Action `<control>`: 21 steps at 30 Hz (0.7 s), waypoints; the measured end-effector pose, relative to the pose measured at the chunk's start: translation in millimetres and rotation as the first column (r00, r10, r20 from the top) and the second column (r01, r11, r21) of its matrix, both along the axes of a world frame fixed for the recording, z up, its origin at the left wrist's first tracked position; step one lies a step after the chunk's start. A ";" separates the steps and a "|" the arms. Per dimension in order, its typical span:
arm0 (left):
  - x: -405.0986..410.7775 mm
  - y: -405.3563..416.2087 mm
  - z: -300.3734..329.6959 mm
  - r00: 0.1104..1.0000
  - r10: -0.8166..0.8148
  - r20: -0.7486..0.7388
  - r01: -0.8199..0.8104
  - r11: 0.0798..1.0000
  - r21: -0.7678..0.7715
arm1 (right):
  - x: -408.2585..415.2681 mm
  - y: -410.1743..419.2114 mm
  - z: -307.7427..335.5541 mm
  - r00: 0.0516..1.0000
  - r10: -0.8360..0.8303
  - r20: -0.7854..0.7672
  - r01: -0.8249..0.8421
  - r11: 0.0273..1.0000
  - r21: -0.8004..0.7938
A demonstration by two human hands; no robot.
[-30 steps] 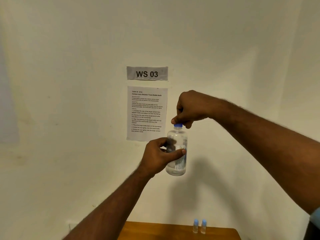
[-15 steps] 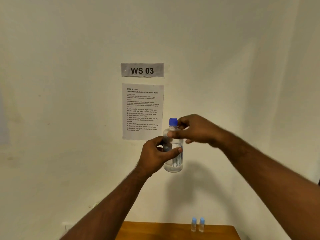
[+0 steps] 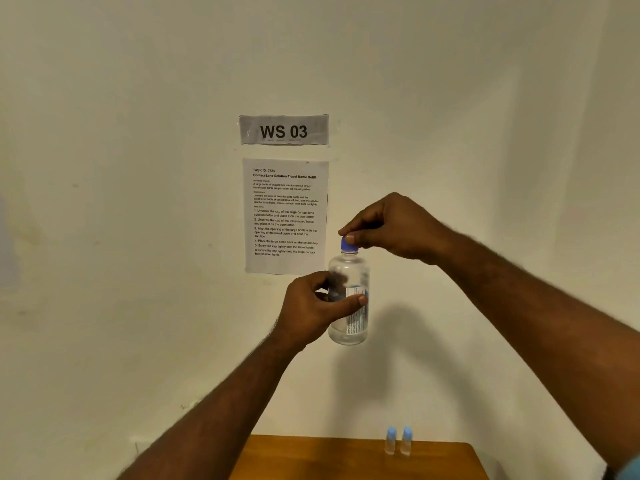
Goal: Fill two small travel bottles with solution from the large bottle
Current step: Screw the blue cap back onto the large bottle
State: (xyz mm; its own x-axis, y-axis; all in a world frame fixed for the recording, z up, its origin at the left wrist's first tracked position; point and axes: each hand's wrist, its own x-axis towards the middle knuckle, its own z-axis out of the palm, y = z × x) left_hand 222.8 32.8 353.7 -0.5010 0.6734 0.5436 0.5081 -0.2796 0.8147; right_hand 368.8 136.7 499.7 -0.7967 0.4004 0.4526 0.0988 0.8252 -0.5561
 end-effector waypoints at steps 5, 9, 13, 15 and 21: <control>4.9 4.1 -1.9 0.998 0.064 -0.002 -0.064 0.998 0.014 | -6.3 -13.1 -5.4 0.981 -0.184 -0.067 0.189 0.978 0.091; 6.6 6.2 -10.3 0.996 0.092 -0.006 -0.093 0.995 -0.035 | -14.7 -22.1 -21.3 0.949 -0.311 -0.054 0.315 0.922 0.227; 4.0 5.1 -11.3 0.995 0.097 0.004 -0.097 0.995 -0.032 | -15.7 -16.0 -35.8 0.969 -0.234 -0.078 0.242 0.964 0.110; -2.4 2.6 -5.1 0.995 0.104 -0.009 -0.104 0.995 -0.012 | -14.0 -9.1 -48.0 0.982 -0.156 -0.106 0.145 0.983 -0.111; -19.0 -4.8 -13.1 0.997 0.055 -0.058 -0.056 0.998 -0.019 | -15.0 -1.8 -97.0 0.998 0.052 -0.025 -0.058 0.924 -0.379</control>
State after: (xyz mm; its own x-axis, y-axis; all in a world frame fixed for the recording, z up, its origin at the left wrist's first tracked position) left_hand 203.8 28.0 340.6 -0.5062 0.6565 0.5593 0.5688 -0.2334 0.7887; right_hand 353.8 134.9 402.7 -0.8172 0.5001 0.2866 0.0493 0.5561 -0.8297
